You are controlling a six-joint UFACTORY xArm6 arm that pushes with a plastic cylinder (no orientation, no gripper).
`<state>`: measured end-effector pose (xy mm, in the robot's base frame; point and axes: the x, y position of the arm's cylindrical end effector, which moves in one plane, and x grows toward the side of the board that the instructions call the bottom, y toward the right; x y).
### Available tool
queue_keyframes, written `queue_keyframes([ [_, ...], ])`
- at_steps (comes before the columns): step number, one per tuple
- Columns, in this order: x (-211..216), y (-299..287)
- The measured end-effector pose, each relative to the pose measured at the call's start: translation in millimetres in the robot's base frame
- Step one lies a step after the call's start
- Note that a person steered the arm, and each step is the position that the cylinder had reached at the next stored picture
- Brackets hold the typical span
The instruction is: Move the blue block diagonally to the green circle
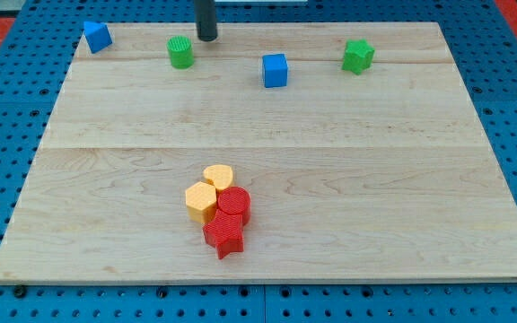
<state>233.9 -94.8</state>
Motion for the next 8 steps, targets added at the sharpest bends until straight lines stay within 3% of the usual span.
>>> queue_keyframes([
  [1,25.3,-22.2],
  [2,22.8,-28.5],
  [4,21.7,127.2],
  [6,67.0,71.4],
  [8,38.5,102.9],
])
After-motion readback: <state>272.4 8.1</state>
